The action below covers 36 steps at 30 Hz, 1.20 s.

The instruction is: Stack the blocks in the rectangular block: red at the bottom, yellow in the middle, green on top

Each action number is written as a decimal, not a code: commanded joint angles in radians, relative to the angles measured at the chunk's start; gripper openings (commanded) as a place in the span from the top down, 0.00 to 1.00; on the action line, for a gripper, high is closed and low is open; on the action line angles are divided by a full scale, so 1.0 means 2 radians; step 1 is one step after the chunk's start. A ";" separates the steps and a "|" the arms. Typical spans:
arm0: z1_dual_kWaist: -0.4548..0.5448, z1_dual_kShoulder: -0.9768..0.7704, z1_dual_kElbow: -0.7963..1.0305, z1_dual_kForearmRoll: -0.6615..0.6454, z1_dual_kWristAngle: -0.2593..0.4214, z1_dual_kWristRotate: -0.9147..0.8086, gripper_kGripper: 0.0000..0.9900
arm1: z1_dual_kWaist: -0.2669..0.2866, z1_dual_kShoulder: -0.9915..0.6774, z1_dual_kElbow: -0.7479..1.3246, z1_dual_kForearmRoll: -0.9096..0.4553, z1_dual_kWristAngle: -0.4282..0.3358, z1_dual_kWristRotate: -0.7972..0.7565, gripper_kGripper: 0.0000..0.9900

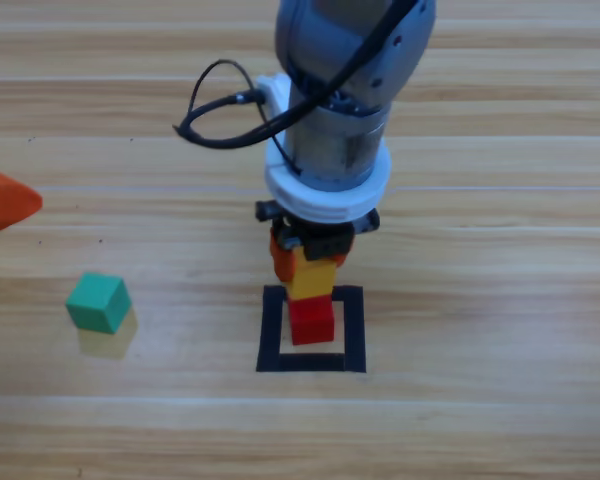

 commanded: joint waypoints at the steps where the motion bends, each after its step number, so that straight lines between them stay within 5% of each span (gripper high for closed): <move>1: -0.010 0.014 0.011 -0.006 -0.005 -0.006 0.02 | 0.014 0.047 -0.006 0.012 -0.010 0.006 1.00; 12: -0.009 0.016 0.014 -0.006 -0.005 -0.010 0.02 | 0.015 0.061 -0.016 0.016 -0.014 0.004 0.98; 18: -0.009 0.017 0.014 -0.007 -0.006 -0.011 0.02 | 0.016 0.099 -0.073 0.057 -0.013 0.001 0.58; 20: -0.009 0.017 0.015 -0.010 -0.008 -0.011 0.02 | 0.016 0.109 -0.092 0.070 -0.014 -0.001 0.08; 21: -0.009 0.017 0.015 -0.010 -0.008 -0.011 0.02 | 0.017 0.110 -0.102 0.073 -0.014 -0.003 0.00; 36: -0.009 0.017 0.022 -0.021 -0.009 -0.012 0.02 | 0.031 0.003 -0.108 0.085 -0.015 -0.050 0.00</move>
